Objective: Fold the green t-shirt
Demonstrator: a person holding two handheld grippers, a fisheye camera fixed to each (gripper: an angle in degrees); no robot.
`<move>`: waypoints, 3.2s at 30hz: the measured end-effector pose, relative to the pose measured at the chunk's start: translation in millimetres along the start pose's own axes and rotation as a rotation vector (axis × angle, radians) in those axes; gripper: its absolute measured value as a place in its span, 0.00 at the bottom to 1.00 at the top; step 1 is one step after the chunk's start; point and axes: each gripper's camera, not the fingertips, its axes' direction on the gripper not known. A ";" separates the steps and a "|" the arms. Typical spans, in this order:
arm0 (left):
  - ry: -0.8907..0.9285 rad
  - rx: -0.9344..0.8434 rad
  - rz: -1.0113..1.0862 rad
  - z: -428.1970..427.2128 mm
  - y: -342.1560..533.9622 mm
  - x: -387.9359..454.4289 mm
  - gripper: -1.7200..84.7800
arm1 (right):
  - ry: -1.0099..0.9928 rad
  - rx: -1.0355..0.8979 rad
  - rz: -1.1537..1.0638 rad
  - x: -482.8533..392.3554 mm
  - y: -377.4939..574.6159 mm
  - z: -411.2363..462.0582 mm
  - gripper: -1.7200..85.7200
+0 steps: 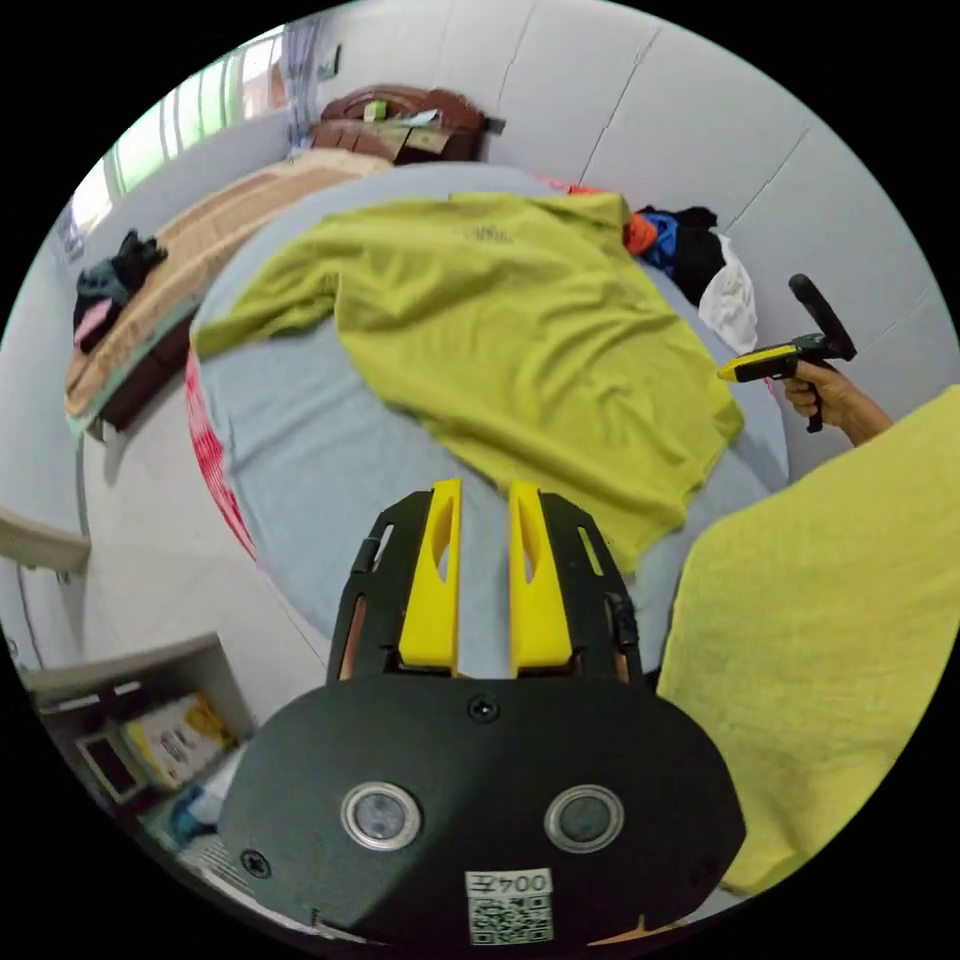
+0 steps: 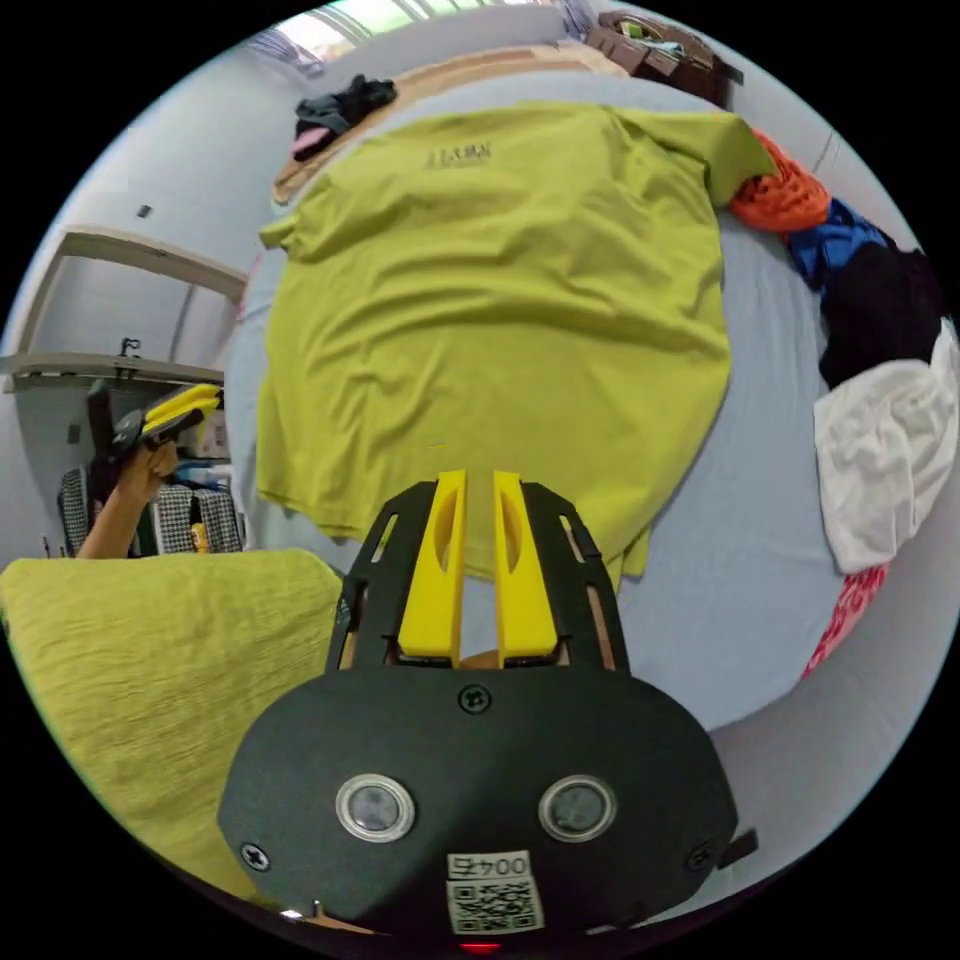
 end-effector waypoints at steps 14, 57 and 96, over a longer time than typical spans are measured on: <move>-0.052 -0.051 -0.009 64.0 46.9 18.5 0.12 | 0.067 -0.226 0.087 39.2 44.2 56.8 0.05; -0.028 -0.065 -0.505 44.9 200.0 -102.5 0.04 | -0.212 0.351 0.350 165.8 483.8 -118.2 0.12; 0.073 -0.182 -0.289 106.5 171.0 -81.5 0.02 | -0.208 0.247 0.470 271.5 496.6 -295.2 0.01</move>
